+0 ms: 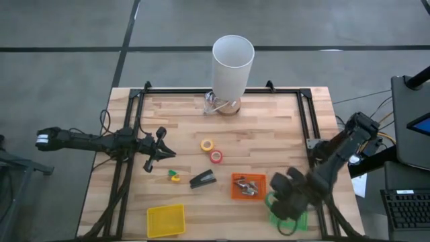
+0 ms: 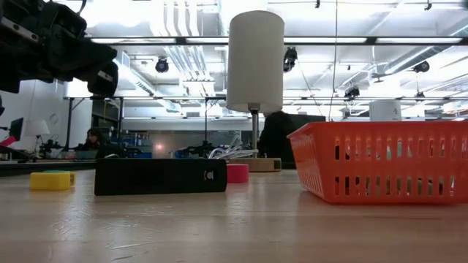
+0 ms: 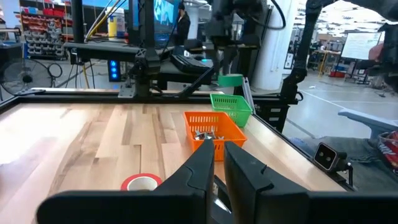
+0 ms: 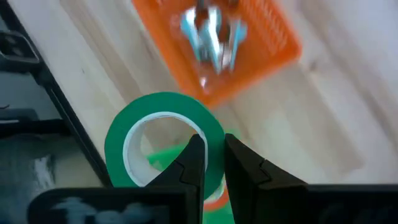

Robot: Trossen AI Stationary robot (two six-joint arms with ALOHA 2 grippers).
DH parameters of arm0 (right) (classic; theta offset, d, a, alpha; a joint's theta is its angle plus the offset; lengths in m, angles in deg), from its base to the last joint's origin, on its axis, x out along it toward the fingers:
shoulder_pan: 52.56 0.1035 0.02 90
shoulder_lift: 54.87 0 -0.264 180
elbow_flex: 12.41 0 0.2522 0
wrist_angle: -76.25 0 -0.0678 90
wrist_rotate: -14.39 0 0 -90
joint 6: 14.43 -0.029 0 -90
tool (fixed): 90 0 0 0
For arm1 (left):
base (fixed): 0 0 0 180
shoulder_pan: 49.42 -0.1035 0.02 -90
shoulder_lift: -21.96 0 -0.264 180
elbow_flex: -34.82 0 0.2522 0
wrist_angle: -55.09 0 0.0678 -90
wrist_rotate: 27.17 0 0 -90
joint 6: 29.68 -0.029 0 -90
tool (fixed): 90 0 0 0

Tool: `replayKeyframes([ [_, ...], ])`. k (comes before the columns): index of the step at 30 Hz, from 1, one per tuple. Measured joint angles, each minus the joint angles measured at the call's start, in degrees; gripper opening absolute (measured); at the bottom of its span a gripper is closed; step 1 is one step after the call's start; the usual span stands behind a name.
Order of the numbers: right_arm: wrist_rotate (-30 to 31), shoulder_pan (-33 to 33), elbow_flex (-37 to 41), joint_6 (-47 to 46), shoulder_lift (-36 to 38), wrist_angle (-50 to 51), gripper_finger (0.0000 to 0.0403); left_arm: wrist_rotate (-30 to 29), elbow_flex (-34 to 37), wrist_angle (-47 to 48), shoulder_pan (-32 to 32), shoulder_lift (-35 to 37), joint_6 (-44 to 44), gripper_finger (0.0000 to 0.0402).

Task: Pick and place Stapler, Stapler remover, tape
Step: Put the green tape into the green basket

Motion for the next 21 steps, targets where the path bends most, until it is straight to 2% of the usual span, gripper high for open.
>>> replayKeyframes([
  [4,0.0,5.6,0.9,-9.6,-2.1,0.4,0.0037,0.0,0.0,0.3,0.0,0.0,0.0,0.0039],
  [9,-0.1,9.4,1.5,-18.1,-4.8,0.3,0.0038,0.0,0.0,0.5,0.0,0.0,0.0,0.0039],
  [13,-0.6,10.0,1.8,-20.0,-7.8,0.2,0.0038,0.0,0.0,0.6,0.0,0.0,0.0,0.0039],
  [16,-4.3,9.9,1.8,-19.9,-10.0,0.3,0.0038,0.0,0.0,0.6,0.0,0.0,0.0,0.0039],
  [21,-5.9,10.0,1.9,-19.7,-11.9,0.5,0.0038,0.0,0.0,0.6,0.0,0.0,0.0,0.0039],
])
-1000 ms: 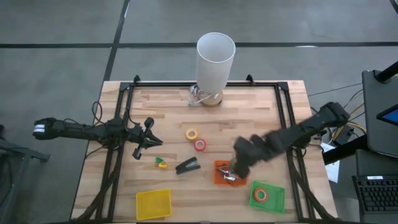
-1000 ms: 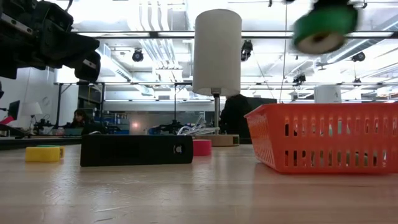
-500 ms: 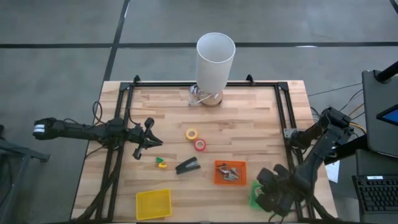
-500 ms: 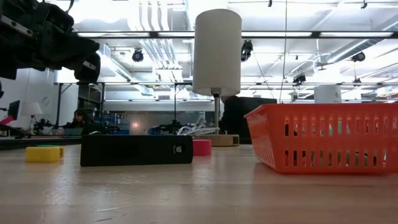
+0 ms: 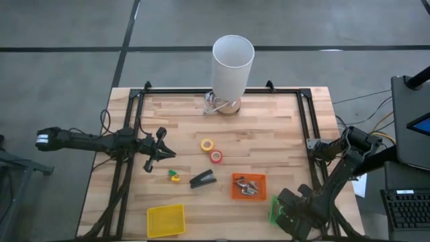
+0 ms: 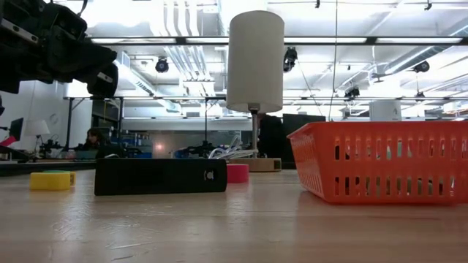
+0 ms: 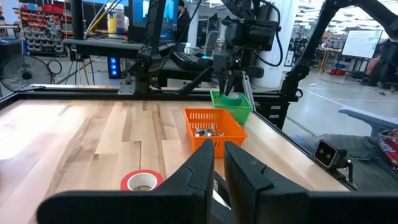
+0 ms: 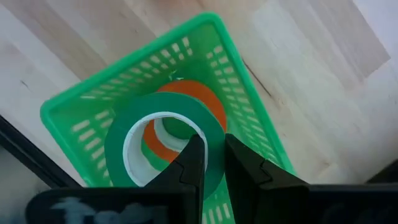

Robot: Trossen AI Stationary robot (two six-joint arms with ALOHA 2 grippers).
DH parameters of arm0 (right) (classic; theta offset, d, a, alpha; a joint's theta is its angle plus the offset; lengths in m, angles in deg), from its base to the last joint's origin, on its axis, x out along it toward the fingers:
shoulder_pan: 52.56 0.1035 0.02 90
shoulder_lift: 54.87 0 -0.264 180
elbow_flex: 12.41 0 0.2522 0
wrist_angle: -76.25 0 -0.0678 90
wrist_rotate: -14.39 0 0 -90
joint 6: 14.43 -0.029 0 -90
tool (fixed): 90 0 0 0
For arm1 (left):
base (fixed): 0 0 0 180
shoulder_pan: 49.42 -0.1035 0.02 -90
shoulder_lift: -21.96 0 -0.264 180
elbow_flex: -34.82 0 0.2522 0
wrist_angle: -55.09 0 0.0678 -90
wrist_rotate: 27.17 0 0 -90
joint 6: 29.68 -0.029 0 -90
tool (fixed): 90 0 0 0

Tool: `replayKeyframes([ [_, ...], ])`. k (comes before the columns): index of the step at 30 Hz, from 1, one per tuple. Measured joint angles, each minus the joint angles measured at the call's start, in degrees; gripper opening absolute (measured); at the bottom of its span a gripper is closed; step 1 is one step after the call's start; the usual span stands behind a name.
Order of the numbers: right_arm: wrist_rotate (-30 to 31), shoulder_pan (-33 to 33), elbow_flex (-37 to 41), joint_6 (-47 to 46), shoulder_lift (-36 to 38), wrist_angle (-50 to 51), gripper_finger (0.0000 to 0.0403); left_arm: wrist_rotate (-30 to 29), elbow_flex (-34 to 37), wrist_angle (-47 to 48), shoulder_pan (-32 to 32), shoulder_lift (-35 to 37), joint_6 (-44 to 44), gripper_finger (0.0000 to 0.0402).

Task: Pick and place Stapler, Stapler remover, tape
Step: Put the green tape into the green basket

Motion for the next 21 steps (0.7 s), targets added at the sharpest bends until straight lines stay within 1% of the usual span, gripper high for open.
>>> replayKeyframes([
  [8,1.3,0.0,2.4,-0.6,-0.2,-1.3,0.0038,0.0,0.0,0.0,0.0,0.0,0.0,0.0039],
  [13,0.4,0.0,5.5,-0.2,-0.2,-6.8,0.0038,0.0,0.0,0.0,0.0,0.0,0.0,0.0039],
  [21,0.6,0.0,6.6,-0.4,0.0,-7.6,0.0041,0.0,0.0,0.0,0.0,0.0,0.0,0.0039],
])
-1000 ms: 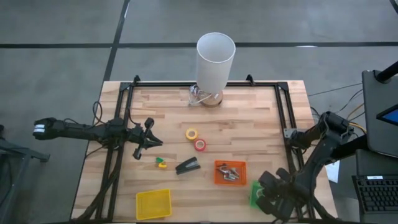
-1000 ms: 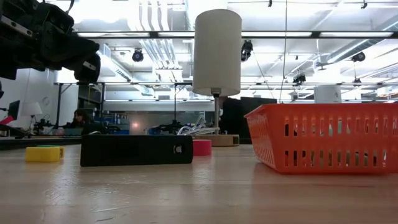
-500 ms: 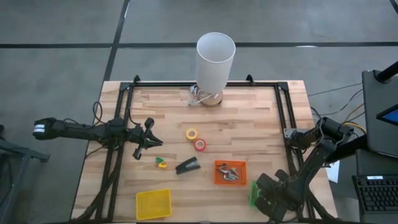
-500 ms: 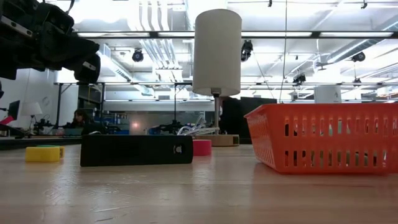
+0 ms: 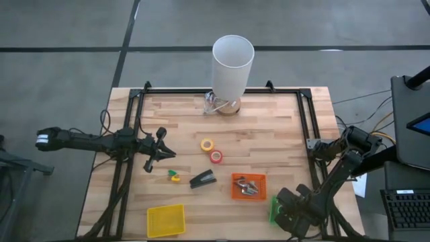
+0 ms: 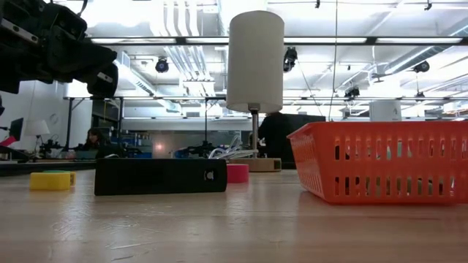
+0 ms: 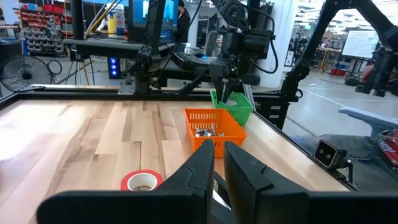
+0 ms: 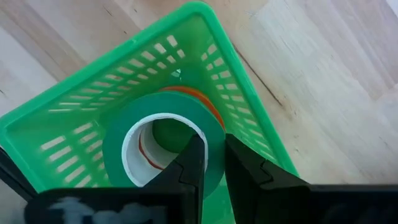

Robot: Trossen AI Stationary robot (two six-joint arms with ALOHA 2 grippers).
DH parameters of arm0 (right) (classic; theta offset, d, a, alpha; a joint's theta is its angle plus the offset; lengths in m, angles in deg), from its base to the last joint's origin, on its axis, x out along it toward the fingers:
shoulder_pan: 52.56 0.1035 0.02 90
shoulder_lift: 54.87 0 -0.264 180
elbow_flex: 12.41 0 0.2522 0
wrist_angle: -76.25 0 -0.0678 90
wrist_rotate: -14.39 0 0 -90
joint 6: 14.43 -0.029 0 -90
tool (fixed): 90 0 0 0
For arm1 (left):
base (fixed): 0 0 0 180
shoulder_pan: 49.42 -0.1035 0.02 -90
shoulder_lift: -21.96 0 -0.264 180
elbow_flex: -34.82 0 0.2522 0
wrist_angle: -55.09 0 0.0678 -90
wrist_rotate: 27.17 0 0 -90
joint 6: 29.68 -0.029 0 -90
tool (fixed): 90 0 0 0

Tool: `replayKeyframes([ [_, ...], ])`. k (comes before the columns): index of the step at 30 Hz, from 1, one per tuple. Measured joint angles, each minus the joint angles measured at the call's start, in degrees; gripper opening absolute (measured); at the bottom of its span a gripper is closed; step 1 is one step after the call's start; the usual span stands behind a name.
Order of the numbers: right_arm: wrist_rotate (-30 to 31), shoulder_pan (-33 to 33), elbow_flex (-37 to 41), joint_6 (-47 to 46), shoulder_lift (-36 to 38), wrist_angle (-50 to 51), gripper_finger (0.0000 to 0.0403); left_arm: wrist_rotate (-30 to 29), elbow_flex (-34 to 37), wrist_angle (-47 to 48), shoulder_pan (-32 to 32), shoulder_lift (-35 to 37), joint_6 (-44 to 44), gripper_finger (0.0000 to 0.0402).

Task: Pick and place Stapler, Stapler remover, tape
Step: Put the green tape into the green basket, then put the red tape into the green basket

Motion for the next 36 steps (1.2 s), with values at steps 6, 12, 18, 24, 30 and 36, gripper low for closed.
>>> replayKeyframes([
  [6,0.5,0.0,-1.2,-0.1,-0.3,0.7,0.0072,0.0,0.0,0.0,0.0,0.0,0.0,0.0039],
  [12,0.7,-0.1,-1.8,-0.3,-0.3,3.2,0.0114,0.0,0.0,0.0,0.0,0.0,0.0,0.0039],
  [18,1.1,-1.6,-3.1,1.1,1.4,6.3,0.0141,0.0,0.0,0.0,0.0,0.0,0.0,0.0039],
  [24,9.0,-4.2,-4.5,7.2,3.6,6.6,0.0150,0.0,0.0,0.0,0.0,0.0,0.0,0.0039],
  [30,11.0,-9.7,-5.5,15.2,3.8,6.0,0.0146,0.0,0.0,0.0,0.0,0.0,0.0,0.0039],
  [36,11.8,-16.1,-5.4,27.1,3.8,1.9,0.0134,0.0,0.0,0.0,0.0,0.0,0.0,0.0039],
])
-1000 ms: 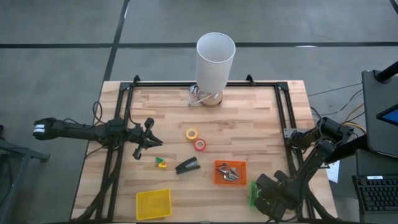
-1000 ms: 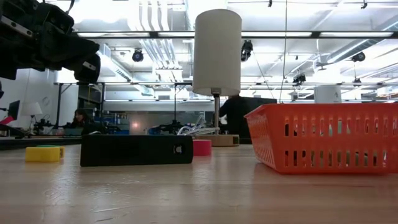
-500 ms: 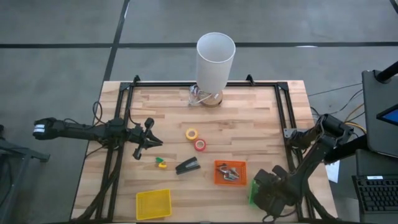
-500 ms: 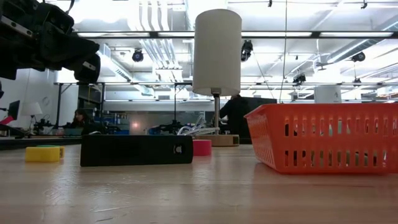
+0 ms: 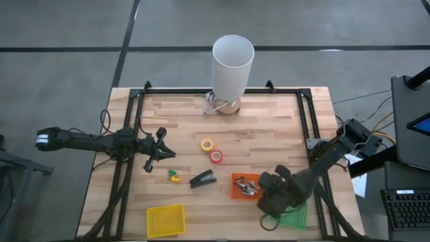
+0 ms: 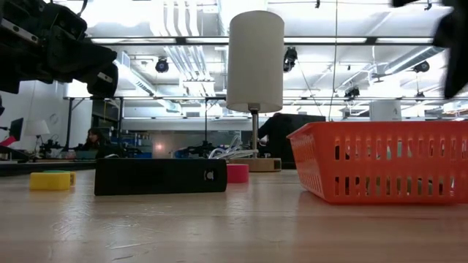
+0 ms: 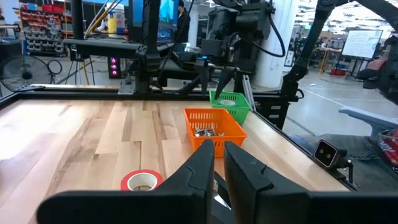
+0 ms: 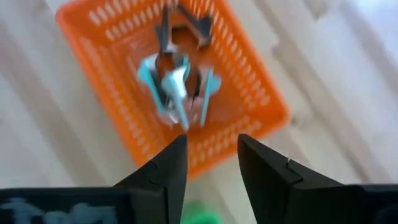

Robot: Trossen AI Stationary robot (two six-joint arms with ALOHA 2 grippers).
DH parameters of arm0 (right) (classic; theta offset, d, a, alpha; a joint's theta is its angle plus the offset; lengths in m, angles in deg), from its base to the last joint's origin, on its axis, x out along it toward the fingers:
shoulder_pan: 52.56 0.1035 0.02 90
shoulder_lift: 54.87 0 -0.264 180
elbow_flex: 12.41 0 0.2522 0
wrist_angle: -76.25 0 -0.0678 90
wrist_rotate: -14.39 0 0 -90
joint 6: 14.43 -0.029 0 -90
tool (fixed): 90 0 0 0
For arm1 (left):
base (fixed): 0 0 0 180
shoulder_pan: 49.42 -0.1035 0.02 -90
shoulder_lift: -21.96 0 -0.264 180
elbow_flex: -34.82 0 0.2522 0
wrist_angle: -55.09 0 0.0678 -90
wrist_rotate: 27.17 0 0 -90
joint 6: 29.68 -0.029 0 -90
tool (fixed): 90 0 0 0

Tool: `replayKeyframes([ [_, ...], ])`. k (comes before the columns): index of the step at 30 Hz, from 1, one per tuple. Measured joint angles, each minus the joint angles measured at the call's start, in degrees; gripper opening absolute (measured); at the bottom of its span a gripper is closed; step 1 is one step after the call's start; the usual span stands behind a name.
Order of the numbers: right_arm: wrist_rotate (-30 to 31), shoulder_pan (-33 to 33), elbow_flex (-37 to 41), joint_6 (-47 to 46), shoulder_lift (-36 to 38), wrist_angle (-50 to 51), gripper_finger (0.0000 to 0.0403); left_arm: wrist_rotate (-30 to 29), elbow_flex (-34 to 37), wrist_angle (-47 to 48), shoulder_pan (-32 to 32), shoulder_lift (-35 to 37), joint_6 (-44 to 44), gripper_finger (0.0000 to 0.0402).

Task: Pick and place Stapler, Stapler remover, tape
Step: Put the red tape into the green basket

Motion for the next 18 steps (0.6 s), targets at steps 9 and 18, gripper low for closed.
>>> replayKeyframes([
  [9,1.0,-12.3,-0.5,18.9,0.0,-8.6,0.0129,0.0,0.0,0.0,0.0,0.0,0.0,0.0039],
  [18,-4.4,-23.4,-0.6,23.8,0.0,-17.5,0.0123,0.0,0.0,0.0,0.0,0.0,0.0,0.0039],
])
